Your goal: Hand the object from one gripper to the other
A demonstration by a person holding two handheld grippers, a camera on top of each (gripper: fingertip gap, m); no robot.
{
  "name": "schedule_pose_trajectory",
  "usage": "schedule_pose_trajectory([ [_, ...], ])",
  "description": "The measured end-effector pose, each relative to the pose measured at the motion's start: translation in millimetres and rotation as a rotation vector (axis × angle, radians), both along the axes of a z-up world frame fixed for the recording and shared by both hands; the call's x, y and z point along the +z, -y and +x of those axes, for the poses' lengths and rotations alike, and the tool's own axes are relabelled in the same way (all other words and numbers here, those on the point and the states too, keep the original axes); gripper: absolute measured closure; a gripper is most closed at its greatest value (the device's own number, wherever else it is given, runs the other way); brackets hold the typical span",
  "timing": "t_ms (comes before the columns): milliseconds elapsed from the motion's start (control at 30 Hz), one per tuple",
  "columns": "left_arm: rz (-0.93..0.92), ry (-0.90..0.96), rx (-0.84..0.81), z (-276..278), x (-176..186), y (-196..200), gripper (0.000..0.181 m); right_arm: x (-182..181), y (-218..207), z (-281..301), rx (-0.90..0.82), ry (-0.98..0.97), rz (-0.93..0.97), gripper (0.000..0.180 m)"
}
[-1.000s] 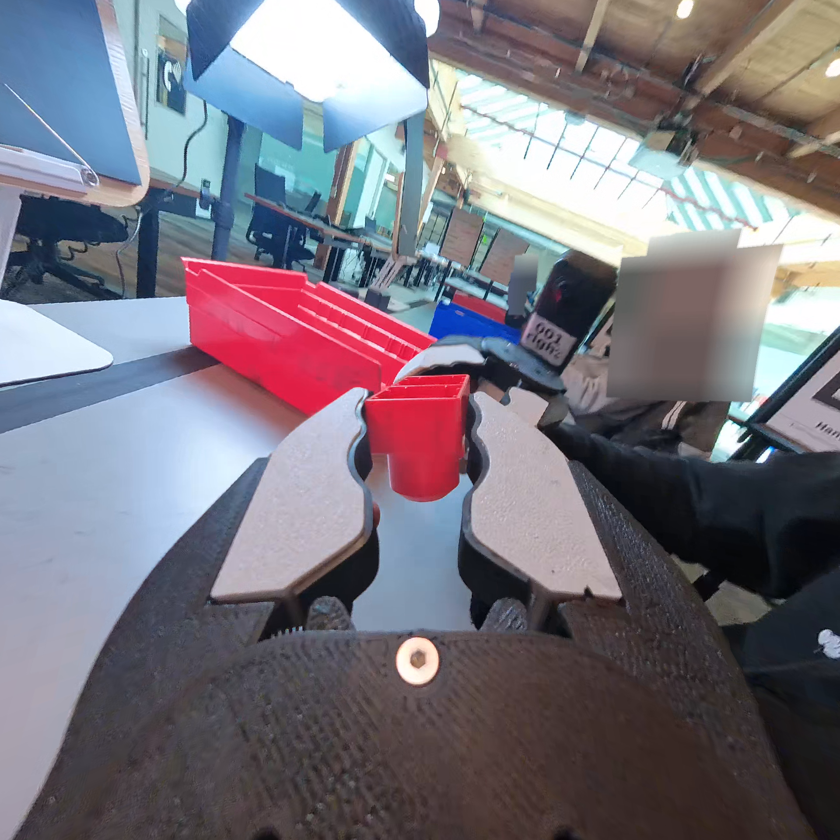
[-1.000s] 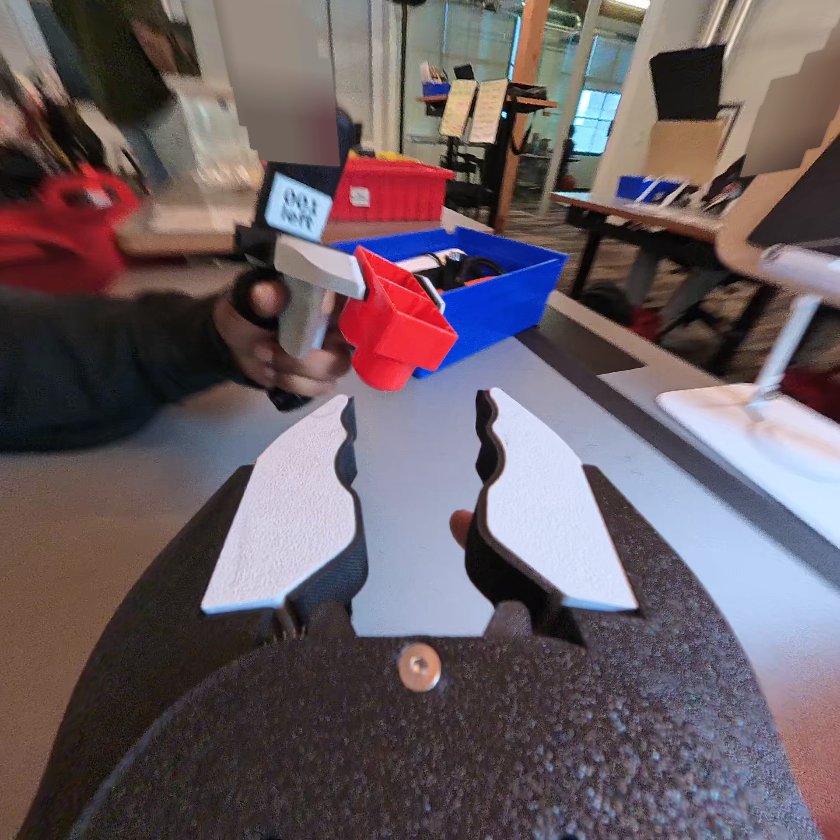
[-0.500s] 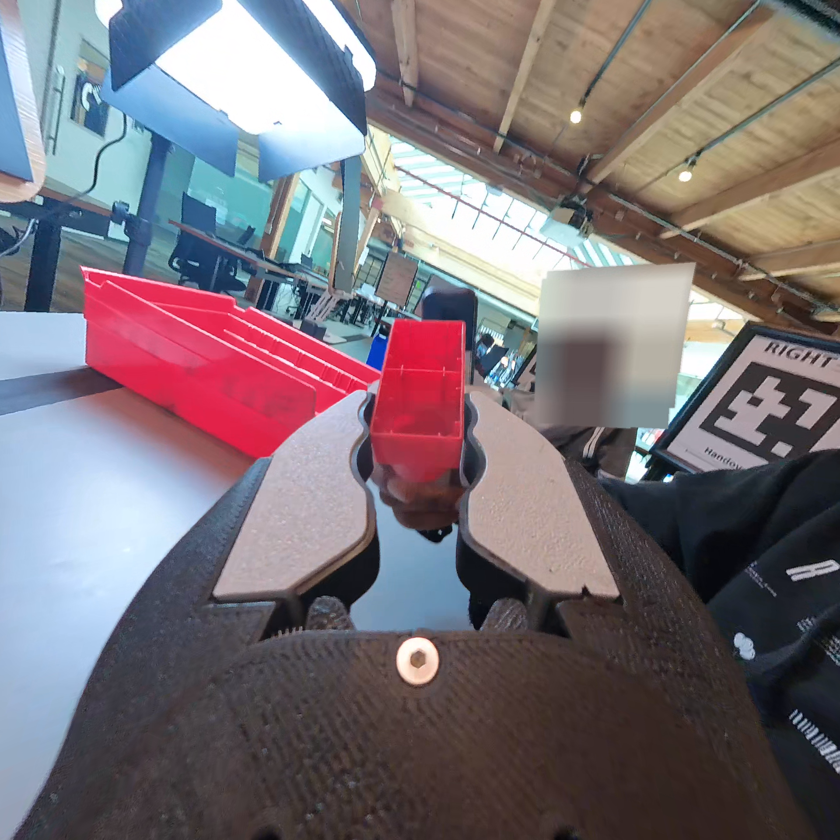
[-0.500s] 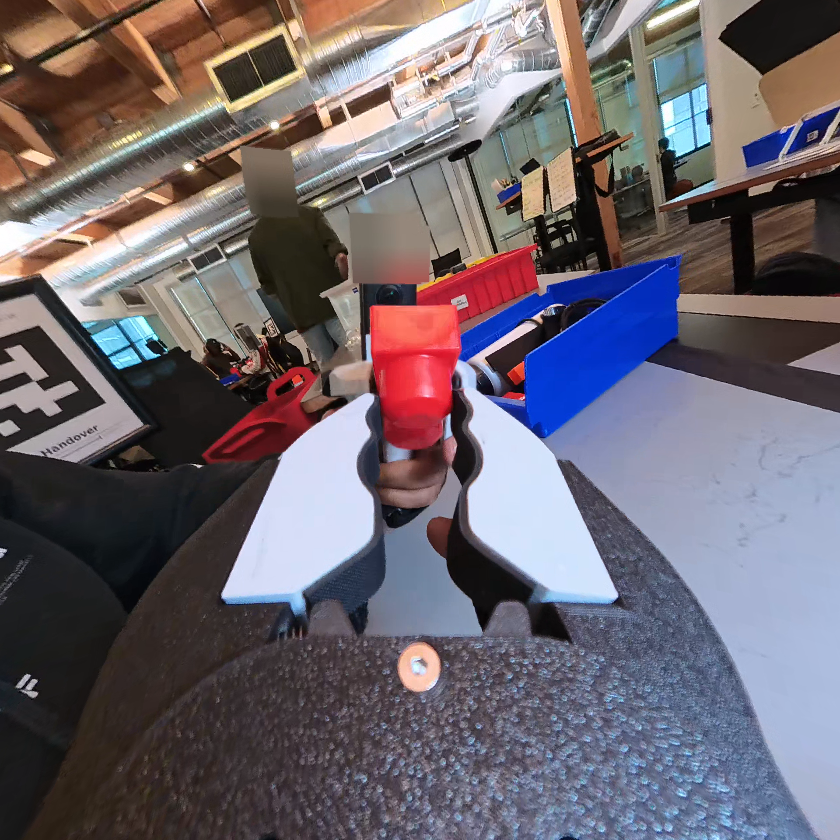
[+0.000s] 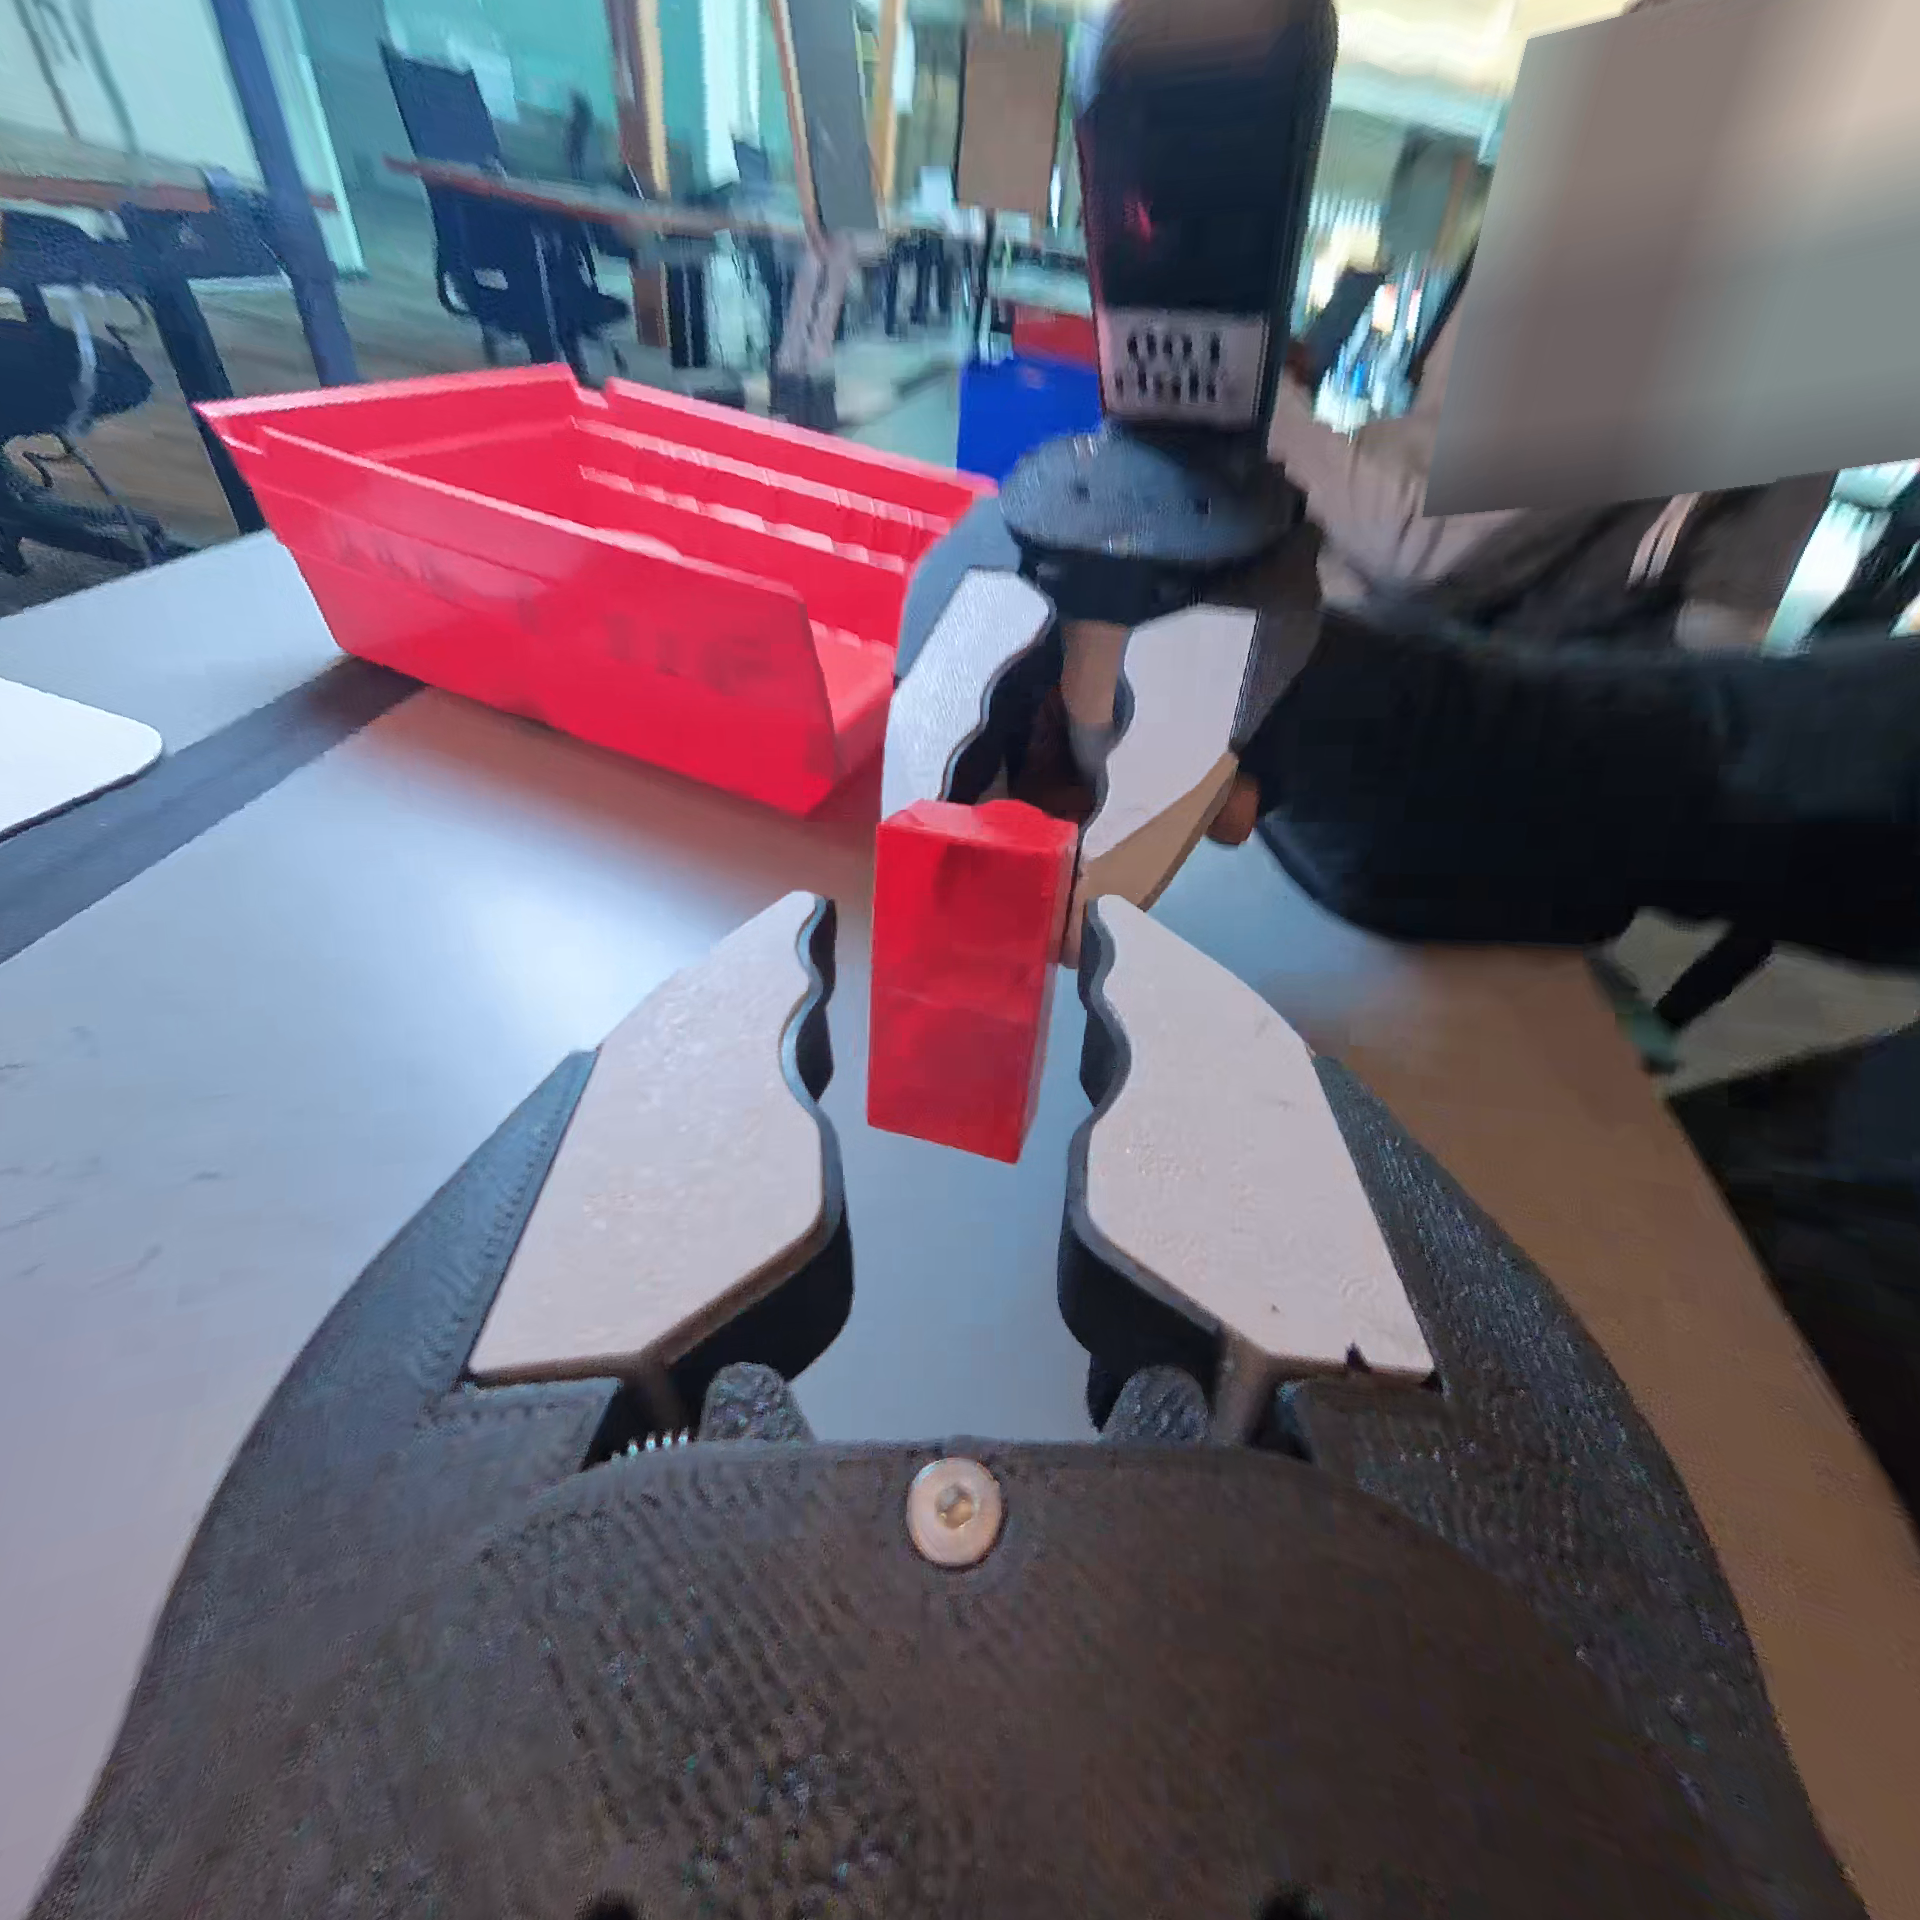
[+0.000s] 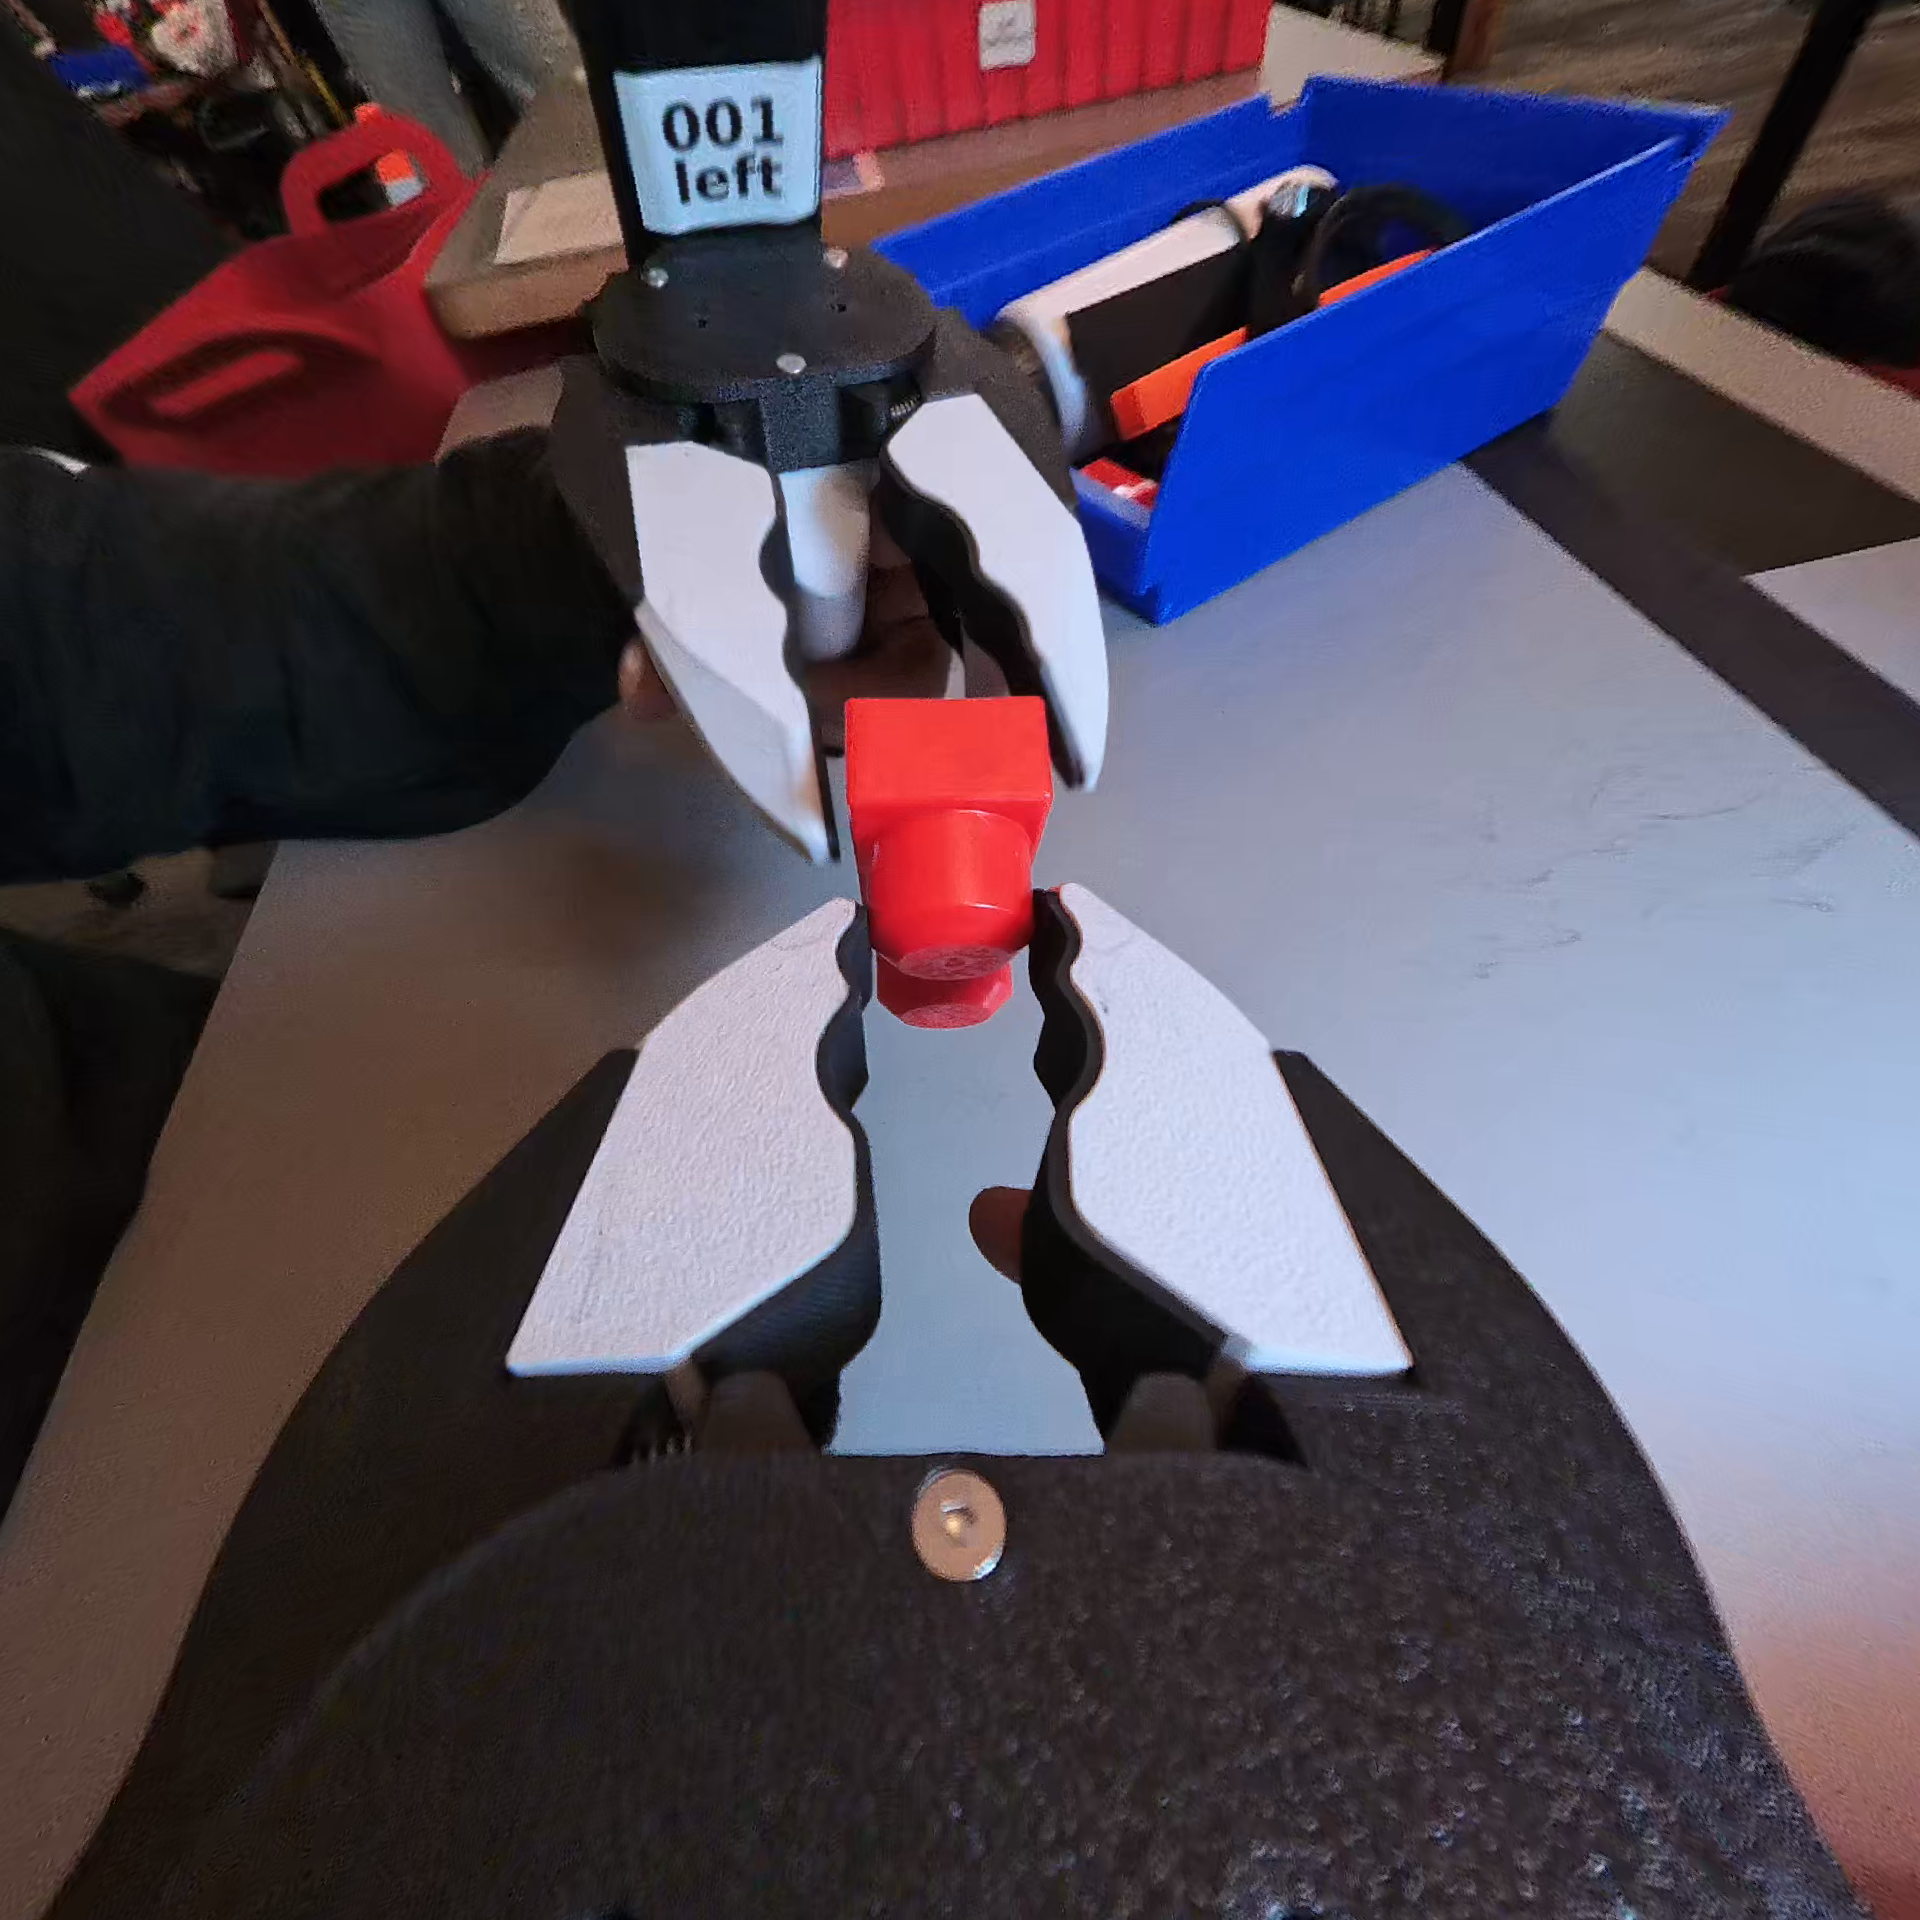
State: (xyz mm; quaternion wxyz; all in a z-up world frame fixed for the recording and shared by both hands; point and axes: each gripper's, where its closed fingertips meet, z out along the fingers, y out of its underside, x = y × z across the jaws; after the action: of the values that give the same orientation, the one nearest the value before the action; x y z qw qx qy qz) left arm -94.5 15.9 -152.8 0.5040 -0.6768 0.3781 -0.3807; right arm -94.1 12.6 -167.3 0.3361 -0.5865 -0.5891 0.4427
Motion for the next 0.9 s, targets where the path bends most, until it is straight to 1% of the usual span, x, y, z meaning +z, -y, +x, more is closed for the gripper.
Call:
schedule_pose_trajectory([
  [67,0.027,-0.109,-0.025,4,-12,5,0.143,-8,5,-1,0.021,0.044,0.008,0.15],
  [133,0.044,-0.115,-0.02,4,-11,4,0.144,-5,4,-1,0.022,0.015,0.026,0.15],
  [233,0.061,0.01,0.005,4,11,1,0.144,19,0,-1,0.005,-0.129,-0.04,0.151],
  [267,0.069,0.052,0.021,2,18,-1,0.144,26,-4,0,-0.016,-0.173,-0.047,0.149],
  [300,0.074,0.108,0.03,0,26,-1,0.144,31,-7,1,-0.033,-0.204,-0.05,0.143],
  [400,0.06,0.295,0.054,-7,50,-3,0.145,31,-8,0,-0.03,-0.225,-0.096,0.128],
  [467,0.055,0.354,0.052,-8,57,-2,0.145,27,-4,-5,-0.012,-0.232,-0.129,0.127],
  [533,0.045,0.365,0.052,-7,56,-3,0.144,28,3,-9,0.015,-0.256,-0.148,0.131],
  [567,0.053,0.352,0.055,-5,54,-3,0.144,30,7,-9,0.035,-0.274,-0.151,0.143],
  [600,0.062,0.35,0.05,-4,54,-2,0.144,31,8,-9,0.038,-0.275,-0.134,0.149],
  [733,0.039,0.336,0.04,-6,51,-2,0.144,30,3,-4,0.035,-0.245,-0.113,0.153],
  [900,0.034,0.208,0.044,-9,31,-5,0.144,13,-3,0,0.017,-0.126,-0.063,0.153],
])
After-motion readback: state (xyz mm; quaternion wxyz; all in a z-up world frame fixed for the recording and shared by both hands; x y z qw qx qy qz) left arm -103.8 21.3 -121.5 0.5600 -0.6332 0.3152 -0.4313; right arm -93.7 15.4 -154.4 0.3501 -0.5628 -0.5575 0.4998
